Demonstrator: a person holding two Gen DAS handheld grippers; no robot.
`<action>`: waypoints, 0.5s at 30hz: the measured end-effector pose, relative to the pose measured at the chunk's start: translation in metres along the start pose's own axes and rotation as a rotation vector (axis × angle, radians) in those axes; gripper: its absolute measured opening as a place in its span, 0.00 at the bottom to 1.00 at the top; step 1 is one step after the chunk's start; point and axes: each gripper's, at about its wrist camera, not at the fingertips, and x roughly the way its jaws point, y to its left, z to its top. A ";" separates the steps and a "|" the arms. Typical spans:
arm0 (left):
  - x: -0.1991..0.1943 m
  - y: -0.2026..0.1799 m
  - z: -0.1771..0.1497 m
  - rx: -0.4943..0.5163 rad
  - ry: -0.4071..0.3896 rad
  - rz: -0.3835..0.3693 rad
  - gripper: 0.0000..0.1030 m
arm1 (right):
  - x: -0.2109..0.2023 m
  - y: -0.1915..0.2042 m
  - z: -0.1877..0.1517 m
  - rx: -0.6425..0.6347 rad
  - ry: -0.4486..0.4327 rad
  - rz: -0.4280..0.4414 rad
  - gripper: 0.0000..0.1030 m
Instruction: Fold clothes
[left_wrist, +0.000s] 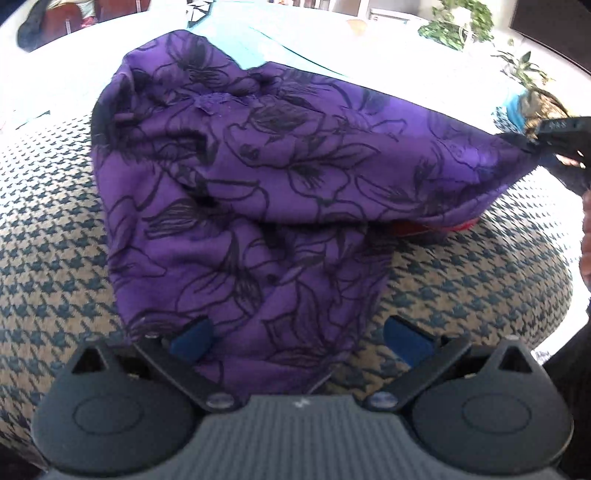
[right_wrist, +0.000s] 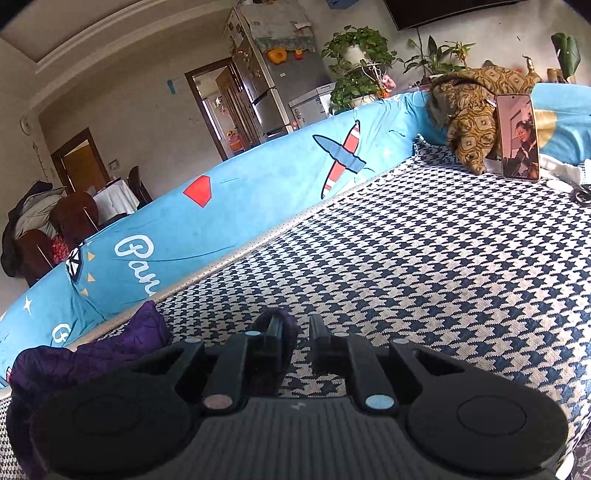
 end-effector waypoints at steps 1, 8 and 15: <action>0.001 0.000 0.001 -0.004 -0.005 0.026 1.00 | 0.000 -0.001 -0.001 0.006 0.006 0.000 0.16; -0.001 0.035 0.005 -0.160 -0.011 0.208 1.00 | -0.009 0.001 -0.002 -0.014 -0.012 -0.002 0.32; -0.005 0.071 0.010 -0.312 -0.023 0.286 1.00 | -0.017 0.000 0.001 -0.004 -0.001 0.022 0.41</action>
